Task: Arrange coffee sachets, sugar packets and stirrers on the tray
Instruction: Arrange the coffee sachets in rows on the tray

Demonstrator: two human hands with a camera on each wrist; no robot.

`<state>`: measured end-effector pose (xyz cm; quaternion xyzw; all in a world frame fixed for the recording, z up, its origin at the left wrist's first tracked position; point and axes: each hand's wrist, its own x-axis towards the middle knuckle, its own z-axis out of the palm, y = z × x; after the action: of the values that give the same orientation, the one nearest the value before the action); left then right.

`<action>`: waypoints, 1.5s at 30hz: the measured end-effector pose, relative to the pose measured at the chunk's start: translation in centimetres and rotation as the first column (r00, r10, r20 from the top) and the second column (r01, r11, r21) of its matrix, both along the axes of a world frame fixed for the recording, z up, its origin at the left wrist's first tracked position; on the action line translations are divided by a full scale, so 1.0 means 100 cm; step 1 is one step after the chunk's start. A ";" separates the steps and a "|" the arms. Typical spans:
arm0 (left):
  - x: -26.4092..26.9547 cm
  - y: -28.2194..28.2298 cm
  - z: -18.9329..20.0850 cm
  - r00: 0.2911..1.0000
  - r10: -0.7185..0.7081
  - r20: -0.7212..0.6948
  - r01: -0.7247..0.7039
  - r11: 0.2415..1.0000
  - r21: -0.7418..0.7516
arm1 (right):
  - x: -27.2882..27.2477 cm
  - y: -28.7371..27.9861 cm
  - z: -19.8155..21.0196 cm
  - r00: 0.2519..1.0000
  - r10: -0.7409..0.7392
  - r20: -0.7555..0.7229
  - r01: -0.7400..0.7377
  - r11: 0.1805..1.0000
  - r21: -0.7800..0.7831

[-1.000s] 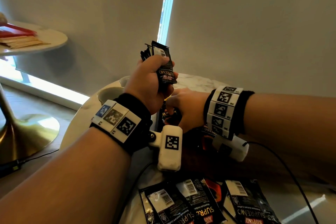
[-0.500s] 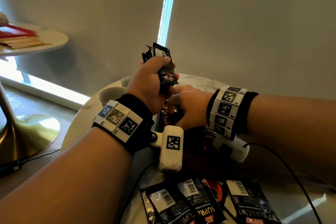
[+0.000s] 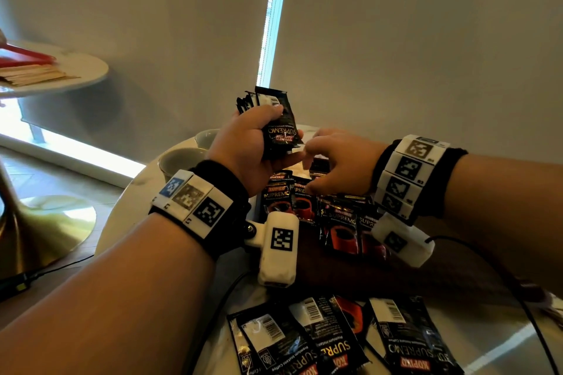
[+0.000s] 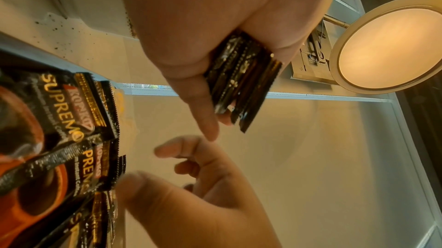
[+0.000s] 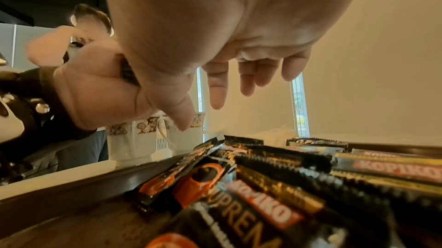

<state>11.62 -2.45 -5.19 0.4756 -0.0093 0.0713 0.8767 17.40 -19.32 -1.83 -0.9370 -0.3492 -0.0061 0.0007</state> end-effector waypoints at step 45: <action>0.004 -0.006 -0.011 0.985 -0.164 -0.060 0.172 0.966 0.193 | -0.013 -0.012 0.008 0.996 0.012 -0.089 0.057 0.671 0.739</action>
<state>11.99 -3.06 -6.34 0.5594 -0.0375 -0.0149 0.8279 16.10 -20.55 -1.07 -0.8599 -0.3048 -0.1068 0.3954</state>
